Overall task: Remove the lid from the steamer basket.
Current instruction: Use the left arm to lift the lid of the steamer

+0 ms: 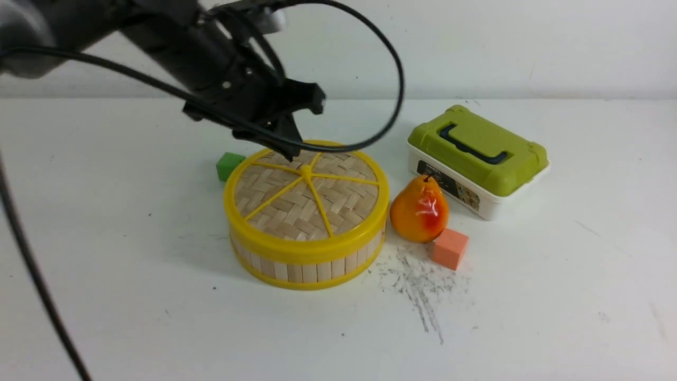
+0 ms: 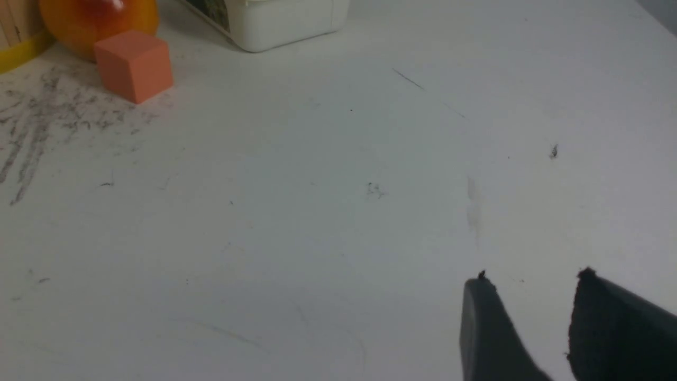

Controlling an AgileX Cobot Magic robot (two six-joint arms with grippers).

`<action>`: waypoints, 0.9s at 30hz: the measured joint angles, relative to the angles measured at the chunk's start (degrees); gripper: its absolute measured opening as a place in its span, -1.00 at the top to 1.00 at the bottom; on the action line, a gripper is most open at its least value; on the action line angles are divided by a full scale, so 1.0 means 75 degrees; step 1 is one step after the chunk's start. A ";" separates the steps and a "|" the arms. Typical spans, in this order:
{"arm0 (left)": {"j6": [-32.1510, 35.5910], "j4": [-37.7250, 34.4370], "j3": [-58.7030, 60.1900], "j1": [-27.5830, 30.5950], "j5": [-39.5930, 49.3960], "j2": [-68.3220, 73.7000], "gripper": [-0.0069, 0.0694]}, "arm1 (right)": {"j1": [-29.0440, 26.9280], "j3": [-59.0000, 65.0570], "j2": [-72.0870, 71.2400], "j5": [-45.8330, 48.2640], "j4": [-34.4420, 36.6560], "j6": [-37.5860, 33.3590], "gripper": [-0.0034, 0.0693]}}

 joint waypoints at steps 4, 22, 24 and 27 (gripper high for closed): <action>-0.0727 0.1820 -0.1434 -0.0643 0.0557 0.0835 0.77 | 0.0000 0.0000 0.0000 0.0000 0.0000 0.0000 0.25; -0.1451 0.2778 -0.2412 -0.0868 0.0351 0.2714 -0.25 | 0.0000 0.0000 0.0000 0.0000 0.0000 0.0000 0.25; -0.1529 0.2823 -0.2412 -0.0868 0.0308 0.2763 -0.25 | 0.0000 0.0000 0.0000 0.0000 0.0000 0.0000 0.25; -0.1728 0.2874 -0.2412 -0.0868 0.0289 0.2850 -0.14 | 0.0000 0.0000 0.0000 0.0000 0.0000 0.0000 0.25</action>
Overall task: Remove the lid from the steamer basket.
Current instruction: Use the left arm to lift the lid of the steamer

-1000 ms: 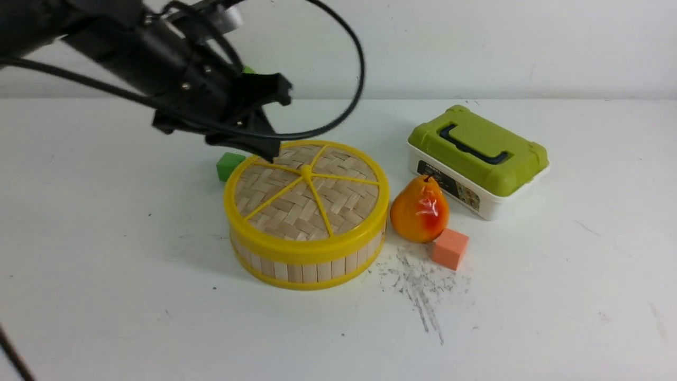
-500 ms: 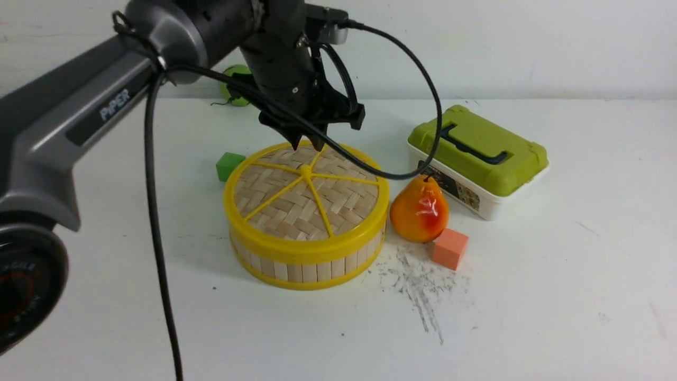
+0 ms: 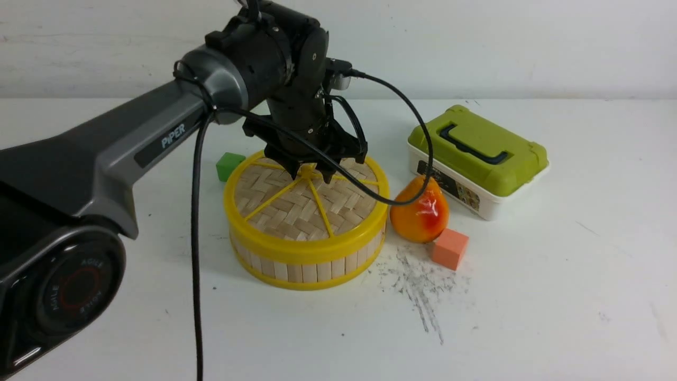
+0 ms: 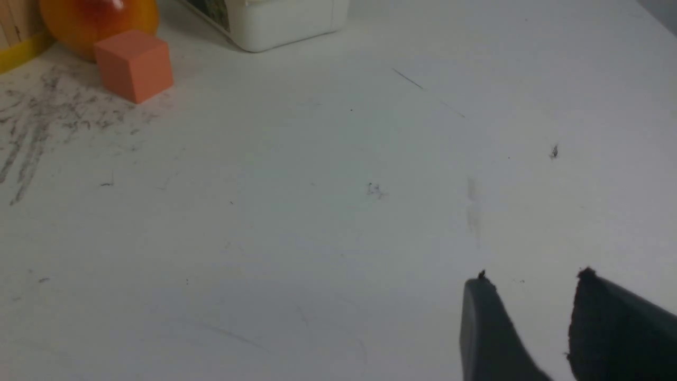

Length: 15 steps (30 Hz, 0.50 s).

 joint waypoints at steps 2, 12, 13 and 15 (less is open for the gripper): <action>-0.0053 0.0035 0.0000 0.0000 -0.0008 0.0018 -0.01 | 0.0000 0.0000 0.0000 0.0000 0.0000 0.0000 0.25; -0.0434 0.0183 0.0009 0.0020 -0.0104 -0.0161 0.55 | 0.0000 0.0000 0.0000 0.0000 0.0000 0.0000 0.25; -0.0434 0.0131 0.0014 0.0020 -0.0115 -0.0298 0.55 | 0.0000 0.0000 0.0000 0.0000 0.0000 0.0000 0.25; -0.0434 0.0066 0.0023 0.0013 -0.0182 -0.0635 0.55 | 0.0000 0.0000 0.0000 0.0000 0.0000 0.0000 0.25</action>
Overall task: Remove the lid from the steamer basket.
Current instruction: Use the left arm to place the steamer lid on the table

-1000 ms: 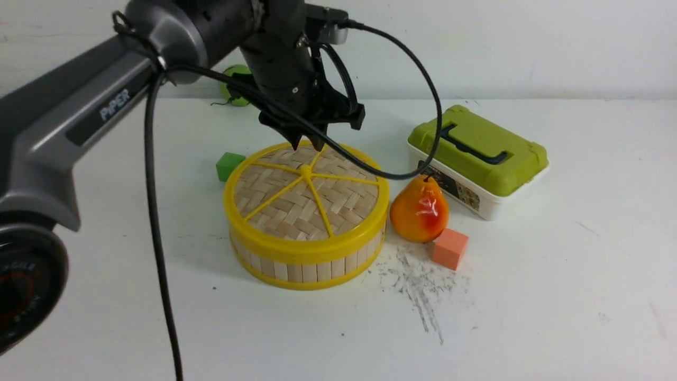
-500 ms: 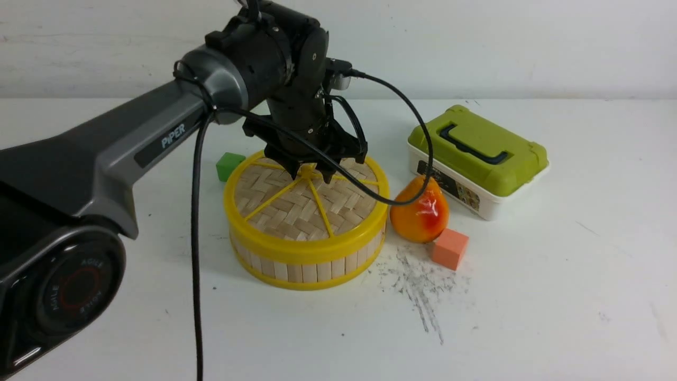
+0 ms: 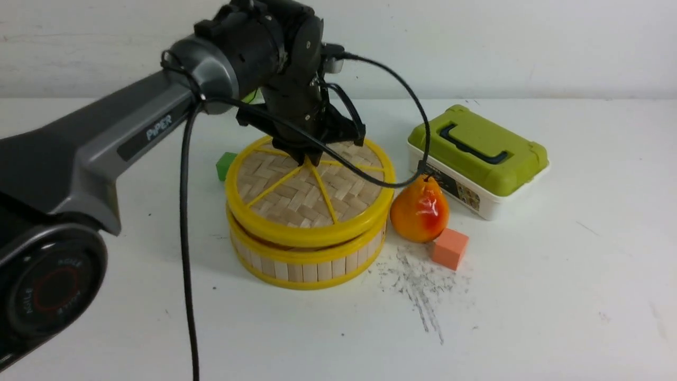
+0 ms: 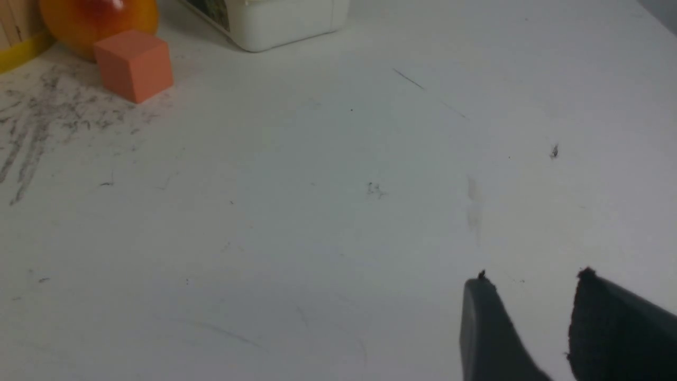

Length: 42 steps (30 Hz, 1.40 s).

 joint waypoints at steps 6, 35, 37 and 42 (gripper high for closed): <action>0.0287 0.0361 -0.0022 0.0027 -0.0104 -0.1891 0.55 | 0.0000 0.0000 0.0000 0.0000 0.0000 0.0000 0.25; -0.0606 0.0334 0.6103 0.3648 -0.4258 -0.1709 0.55 | 0.0000 0.0000 0.0000 0.0000 0.0000 0.0000 0.25; -0.0606 0.0351 0.6095 0.3648 -0.4320 -0.1564 0.55 | 0.0000 0.0000 0.0000 0.0000 0.0000 0.0000 0.25; -0.0606 0.0329 0.6088 0.3648 -0.4409 -0.1548 0.51 | 0.0000 0.0000 0.0000 0.0000 0.0000 0.0000 0.25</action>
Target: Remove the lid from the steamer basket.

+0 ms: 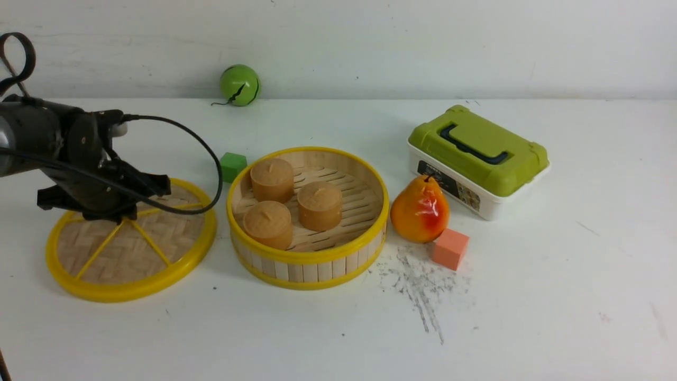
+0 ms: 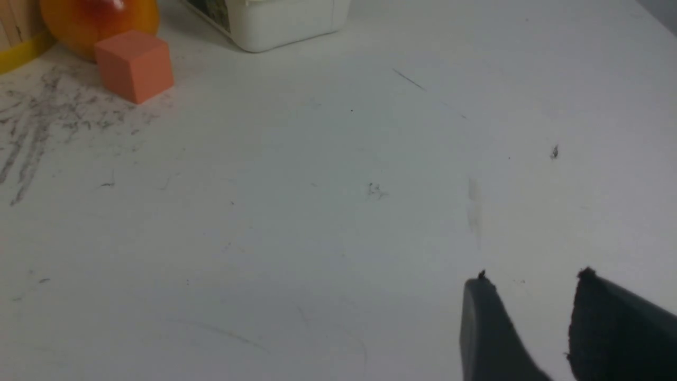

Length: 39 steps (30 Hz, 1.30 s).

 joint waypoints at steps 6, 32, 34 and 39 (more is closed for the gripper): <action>0.0000 -0.0413 -0.0074 0.0000 0.0397 -0.0093 0.13 | 0.0000 0.0000 0.0000 0.0000 0.0000 0.0000 0.25; 0.1723 -0.2085 0.1744 0.0000 0.1802 -0.9562 0.85 | 0.0000 0.0000 0.0000 0.0000 0.0000 0.0000 0.25; 0.1723 -0.2111 0.2773 0.0000 0.1593 -1.0136 0.85 | 0.0000 0.0000 0.0000 0.0000 0.0000 0.0000 0.25; 0.1723 -0.2111 0.4193 0.0000 0.1514 -1.0878 0.85 | 0.0000 0.0000 0.0000 0.0000 0.0000 0.0000 0.25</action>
